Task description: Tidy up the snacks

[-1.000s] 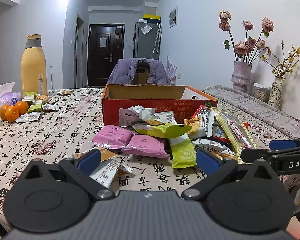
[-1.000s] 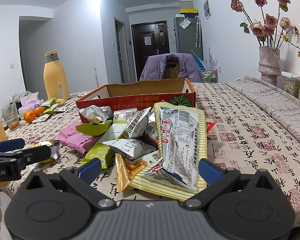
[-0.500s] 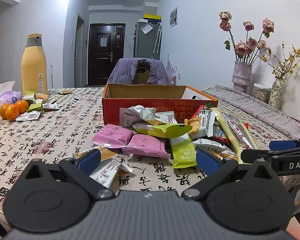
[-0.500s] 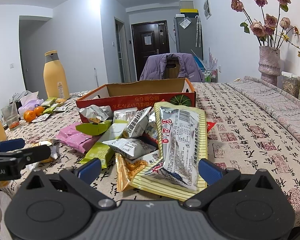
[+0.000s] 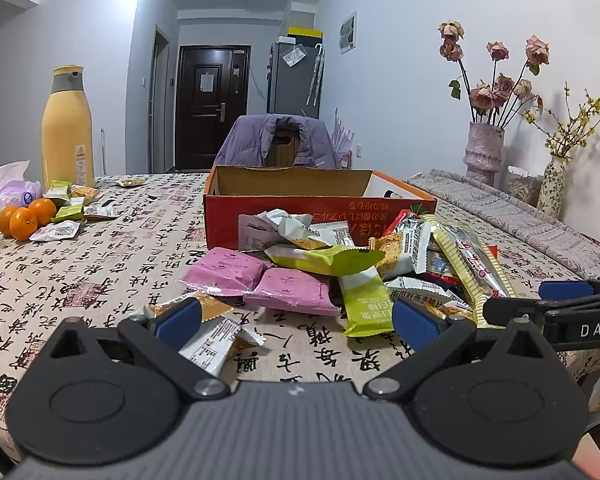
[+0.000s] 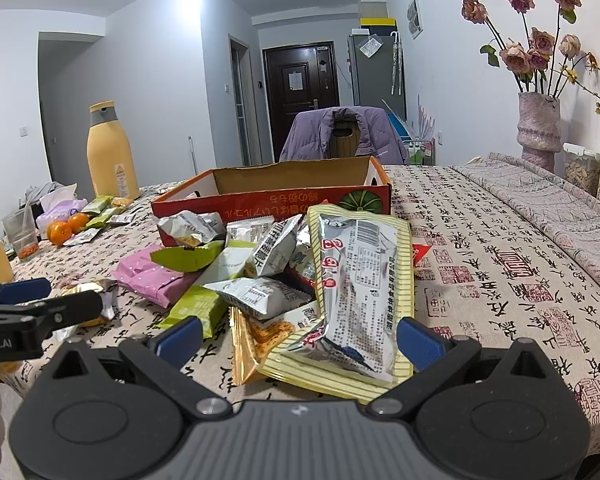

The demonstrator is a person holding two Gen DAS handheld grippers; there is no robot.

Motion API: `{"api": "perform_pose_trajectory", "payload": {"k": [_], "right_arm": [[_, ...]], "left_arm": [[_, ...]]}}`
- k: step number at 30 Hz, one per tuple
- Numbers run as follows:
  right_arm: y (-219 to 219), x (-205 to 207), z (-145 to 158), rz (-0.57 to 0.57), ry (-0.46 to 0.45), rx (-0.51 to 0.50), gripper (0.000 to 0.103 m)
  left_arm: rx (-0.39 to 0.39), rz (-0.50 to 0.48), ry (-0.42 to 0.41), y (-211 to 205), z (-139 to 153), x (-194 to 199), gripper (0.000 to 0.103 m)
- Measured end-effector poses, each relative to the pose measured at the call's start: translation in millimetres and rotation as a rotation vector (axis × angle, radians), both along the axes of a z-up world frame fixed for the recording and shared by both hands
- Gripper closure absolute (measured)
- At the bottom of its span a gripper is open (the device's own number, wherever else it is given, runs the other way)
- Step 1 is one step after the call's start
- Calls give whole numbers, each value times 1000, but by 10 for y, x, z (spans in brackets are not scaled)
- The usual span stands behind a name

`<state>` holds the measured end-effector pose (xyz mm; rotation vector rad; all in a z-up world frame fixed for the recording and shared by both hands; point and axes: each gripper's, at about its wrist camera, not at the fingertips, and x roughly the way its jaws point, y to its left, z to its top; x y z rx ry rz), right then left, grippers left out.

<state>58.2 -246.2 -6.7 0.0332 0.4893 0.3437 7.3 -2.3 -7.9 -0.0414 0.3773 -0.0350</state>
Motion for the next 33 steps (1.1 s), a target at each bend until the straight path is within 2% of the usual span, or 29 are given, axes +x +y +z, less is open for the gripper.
{"api": "perform_pose_trajectory", "payload": {"k": [11, 17, 25, 33], "right_arm": [[-19, 40, 9, 0, -6, 11, 0], [-42, 154, 9, -42, -33, 9, 0], [-171, 562, -118, -107, 33, 21, 3], [-181, 796, -204, -70, 83, 38, 22]], "left_arm": [[-4, 2, 7, -3, -16, 44, 0], [-13, 12, 6, 8, -4, 83, 0], [-22, 41, 27, 46, -19, 162, 0], [-23, 56, 43, 96, -29, 231, 0]]}}
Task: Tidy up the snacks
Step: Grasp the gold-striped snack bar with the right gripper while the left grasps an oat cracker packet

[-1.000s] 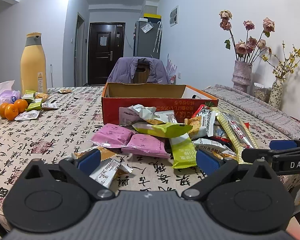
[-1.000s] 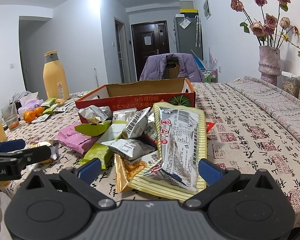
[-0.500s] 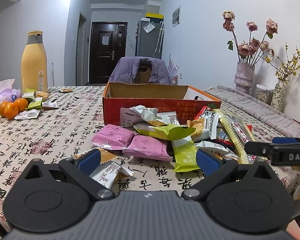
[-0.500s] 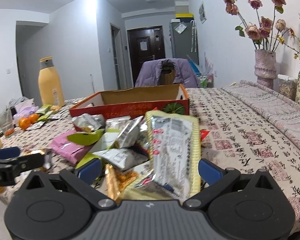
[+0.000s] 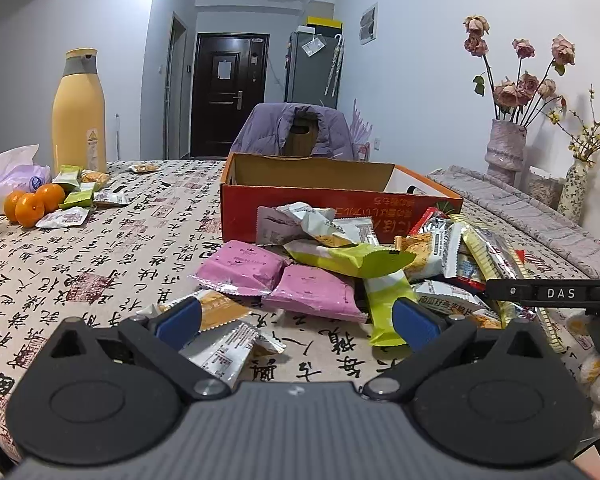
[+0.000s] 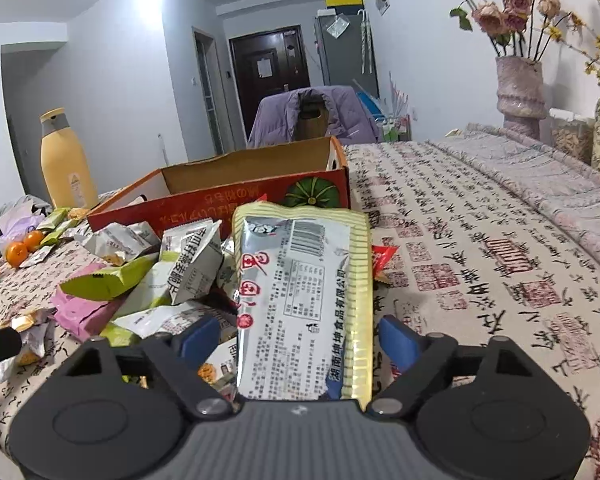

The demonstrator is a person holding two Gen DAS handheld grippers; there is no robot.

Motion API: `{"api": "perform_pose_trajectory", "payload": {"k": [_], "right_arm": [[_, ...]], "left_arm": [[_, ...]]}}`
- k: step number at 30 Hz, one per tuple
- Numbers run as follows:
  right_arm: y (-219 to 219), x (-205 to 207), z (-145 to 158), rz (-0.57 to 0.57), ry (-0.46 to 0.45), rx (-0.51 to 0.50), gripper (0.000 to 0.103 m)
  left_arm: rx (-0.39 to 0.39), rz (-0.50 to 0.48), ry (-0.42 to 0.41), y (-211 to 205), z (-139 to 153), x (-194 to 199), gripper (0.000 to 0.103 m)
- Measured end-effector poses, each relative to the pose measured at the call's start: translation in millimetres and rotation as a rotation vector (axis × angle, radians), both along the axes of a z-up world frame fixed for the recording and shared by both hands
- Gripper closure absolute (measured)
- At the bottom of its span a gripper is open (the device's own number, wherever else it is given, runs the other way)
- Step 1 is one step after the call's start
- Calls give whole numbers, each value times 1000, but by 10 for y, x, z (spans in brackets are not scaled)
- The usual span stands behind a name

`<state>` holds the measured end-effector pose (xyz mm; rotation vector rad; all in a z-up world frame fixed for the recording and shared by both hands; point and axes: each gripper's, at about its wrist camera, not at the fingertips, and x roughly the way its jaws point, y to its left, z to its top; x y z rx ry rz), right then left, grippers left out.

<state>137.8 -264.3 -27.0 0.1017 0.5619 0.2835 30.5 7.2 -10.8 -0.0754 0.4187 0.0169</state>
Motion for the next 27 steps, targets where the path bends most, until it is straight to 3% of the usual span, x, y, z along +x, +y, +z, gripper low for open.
{"api": "perform_pose_trajectory", "payload": {"k": [2, 5, 12, 18, 27], "right_arm": [[8, 6, -13, 2, 11, 1, 33], [-12, -8, -16, 5, 17, 13, 35], [-79, -123, 50, 3, -17, 45, 56], [-112, -211, 107, -5, -59, 40, 61], [-84, -257, 175, -19, -92, 20, 61]], "left_arm": [[-2, 5, 2, 18, -3, 13, 0], [-4, 18, 8, 53, -15, 23, 0], [-4, 61, 19, 166, -7, 27, 0], [5, 128, 50, 338, 37, 123, 0], [-37, 211, 215, 577, 152, 584, 0]]}}
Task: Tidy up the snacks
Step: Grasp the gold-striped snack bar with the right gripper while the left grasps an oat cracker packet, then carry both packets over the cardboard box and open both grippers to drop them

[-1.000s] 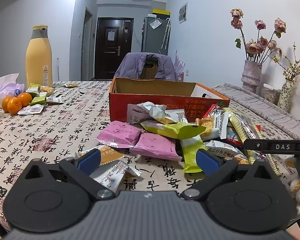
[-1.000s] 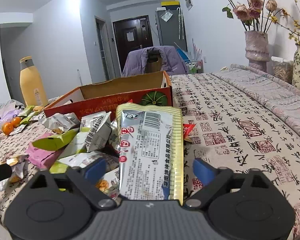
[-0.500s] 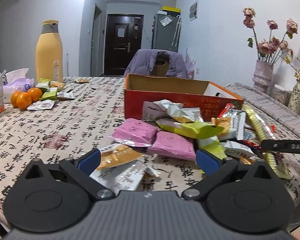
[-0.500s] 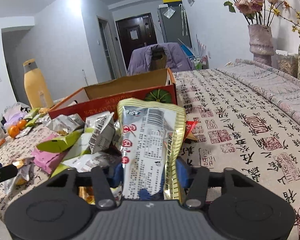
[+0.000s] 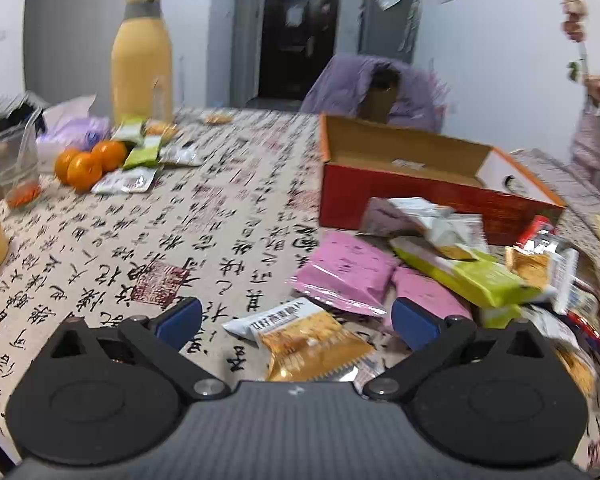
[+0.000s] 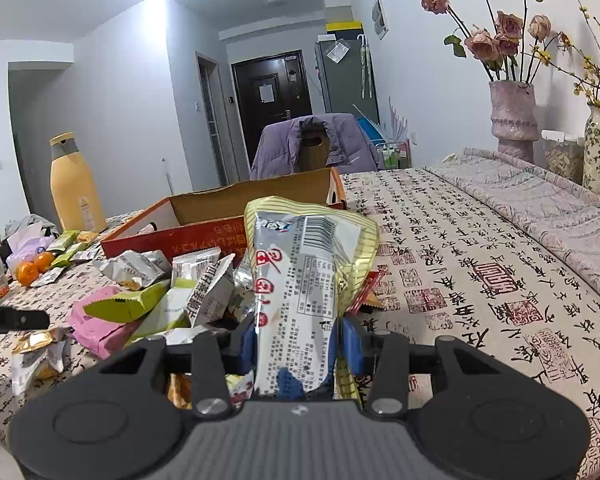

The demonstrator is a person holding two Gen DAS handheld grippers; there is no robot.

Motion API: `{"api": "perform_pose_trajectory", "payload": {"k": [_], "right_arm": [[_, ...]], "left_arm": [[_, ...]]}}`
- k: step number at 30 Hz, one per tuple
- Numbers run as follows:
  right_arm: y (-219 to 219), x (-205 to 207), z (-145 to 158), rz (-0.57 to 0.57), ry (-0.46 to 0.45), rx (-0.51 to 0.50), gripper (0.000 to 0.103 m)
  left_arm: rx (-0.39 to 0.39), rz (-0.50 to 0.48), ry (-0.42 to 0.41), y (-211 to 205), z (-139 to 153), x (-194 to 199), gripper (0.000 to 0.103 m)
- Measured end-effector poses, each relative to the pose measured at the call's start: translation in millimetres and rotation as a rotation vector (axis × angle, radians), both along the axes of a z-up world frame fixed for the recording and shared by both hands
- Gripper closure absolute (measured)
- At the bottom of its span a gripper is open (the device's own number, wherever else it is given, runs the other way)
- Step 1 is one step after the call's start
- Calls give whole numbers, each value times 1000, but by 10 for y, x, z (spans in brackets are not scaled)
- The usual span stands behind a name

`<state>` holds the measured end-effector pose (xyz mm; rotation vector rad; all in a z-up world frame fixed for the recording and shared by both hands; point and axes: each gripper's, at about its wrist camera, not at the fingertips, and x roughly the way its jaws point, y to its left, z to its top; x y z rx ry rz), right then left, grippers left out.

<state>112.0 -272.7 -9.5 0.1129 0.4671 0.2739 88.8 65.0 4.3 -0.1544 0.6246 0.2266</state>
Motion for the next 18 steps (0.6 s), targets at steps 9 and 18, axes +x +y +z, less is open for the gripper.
{"api": "perform_pose_trajectory", "payload": {"k": [9, 18], "right_arm": [[26, -2, 4, -6, 0, -12, 61], [46, -3, -1, -2, 3, -19, 61]], "left_arm": [[-111, 23, 210, 231, -98, 365, 31], [-135, 2, 207, 305, -93, 341, 58]]}}
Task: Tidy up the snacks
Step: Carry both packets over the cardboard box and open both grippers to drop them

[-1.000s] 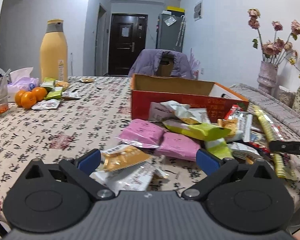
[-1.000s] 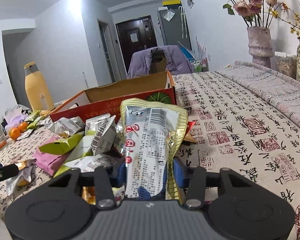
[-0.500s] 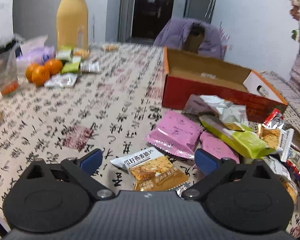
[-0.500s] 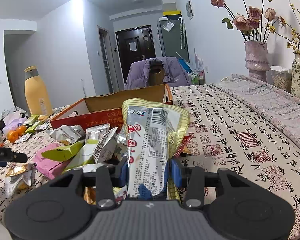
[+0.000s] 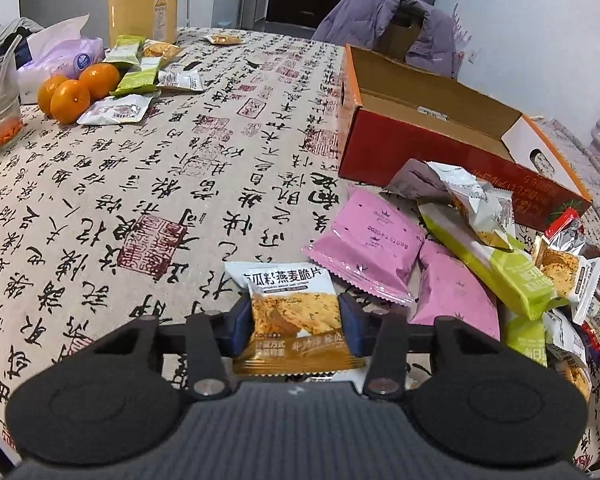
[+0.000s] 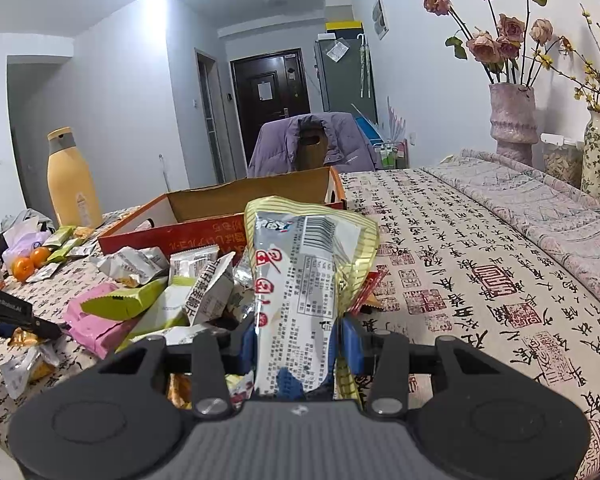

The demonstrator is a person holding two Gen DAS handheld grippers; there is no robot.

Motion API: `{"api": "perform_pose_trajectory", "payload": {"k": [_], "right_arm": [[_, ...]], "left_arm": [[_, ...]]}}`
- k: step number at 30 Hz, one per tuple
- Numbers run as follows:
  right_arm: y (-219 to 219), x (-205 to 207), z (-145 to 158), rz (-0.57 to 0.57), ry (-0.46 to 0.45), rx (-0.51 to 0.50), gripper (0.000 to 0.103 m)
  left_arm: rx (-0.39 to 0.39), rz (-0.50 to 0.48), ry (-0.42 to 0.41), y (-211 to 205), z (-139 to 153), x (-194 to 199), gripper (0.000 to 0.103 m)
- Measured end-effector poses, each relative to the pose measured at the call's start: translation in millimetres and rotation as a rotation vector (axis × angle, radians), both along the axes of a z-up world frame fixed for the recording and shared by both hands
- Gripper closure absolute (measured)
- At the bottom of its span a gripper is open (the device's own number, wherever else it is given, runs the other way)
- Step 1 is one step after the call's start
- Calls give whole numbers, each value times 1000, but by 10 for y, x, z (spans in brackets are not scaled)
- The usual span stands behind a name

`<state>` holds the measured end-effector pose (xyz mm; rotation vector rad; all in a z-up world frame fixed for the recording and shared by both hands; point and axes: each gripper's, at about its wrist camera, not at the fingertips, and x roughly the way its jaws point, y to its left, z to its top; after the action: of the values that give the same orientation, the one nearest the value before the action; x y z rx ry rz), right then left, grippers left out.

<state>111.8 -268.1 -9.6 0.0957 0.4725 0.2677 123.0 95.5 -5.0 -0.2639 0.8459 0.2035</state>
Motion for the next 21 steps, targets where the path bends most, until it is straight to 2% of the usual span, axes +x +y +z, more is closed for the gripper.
{"api": "perform_pose_trajectory", "payload": {"k": [7, 14, 21], "right_arm": [[-12, 3, 21, 2, -7, 1, 61], [-5, -1, 128, 15, -53, -7, 61], [71, 197, 349, 43, -120, -17, 61]], "left_arm": [[47, -13, -68, -5, 121, -134, 59], [94, -45, -193, -69, 416, -309, 59], [106, -89, -282, -252, 693, -167, 59]]}}
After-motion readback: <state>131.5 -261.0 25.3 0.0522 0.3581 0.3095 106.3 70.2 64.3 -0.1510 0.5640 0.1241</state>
